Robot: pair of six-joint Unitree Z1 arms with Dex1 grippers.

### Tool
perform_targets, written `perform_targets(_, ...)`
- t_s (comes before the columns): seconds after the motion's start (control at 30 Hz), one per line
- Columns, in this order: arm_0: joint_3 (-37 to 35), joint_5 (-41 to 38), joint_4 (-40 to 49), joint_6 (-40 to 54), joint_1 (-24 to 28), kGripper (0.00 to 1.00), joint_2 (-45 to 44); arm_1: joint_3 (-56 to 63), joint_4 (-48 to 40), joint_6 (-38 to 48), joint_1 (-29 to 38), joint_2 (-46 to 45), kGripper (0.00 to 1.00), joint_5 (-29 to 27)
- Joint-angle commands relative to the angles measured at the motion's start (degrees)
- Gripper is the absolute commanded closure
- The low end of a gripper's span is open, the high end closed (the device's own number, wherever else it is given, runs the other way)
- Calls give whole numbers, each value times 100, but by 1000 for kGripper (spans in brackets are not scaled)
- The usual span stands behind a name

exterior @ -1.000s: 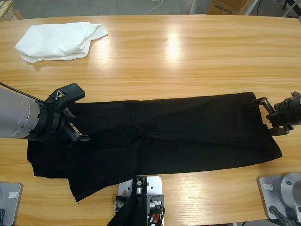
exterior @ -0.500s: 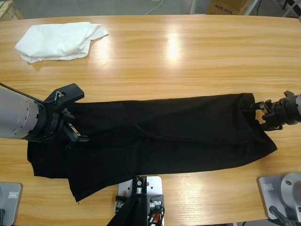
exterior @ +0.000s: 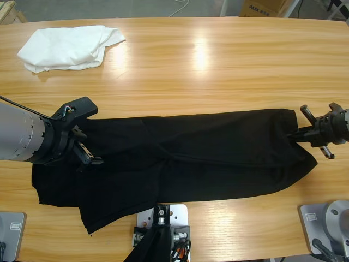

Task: Fold clothes

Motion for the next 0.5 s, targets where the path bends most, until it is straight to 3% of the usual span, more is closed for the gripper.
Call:
perform_targets(0.03,24,-52,54,53,17,0,71,76,174,-249,62,-243,1000,-58)
perform_targets(0.5,49,-57,54,44,19,0,97,-662,535,-964,-184,-678,1000,-1512)
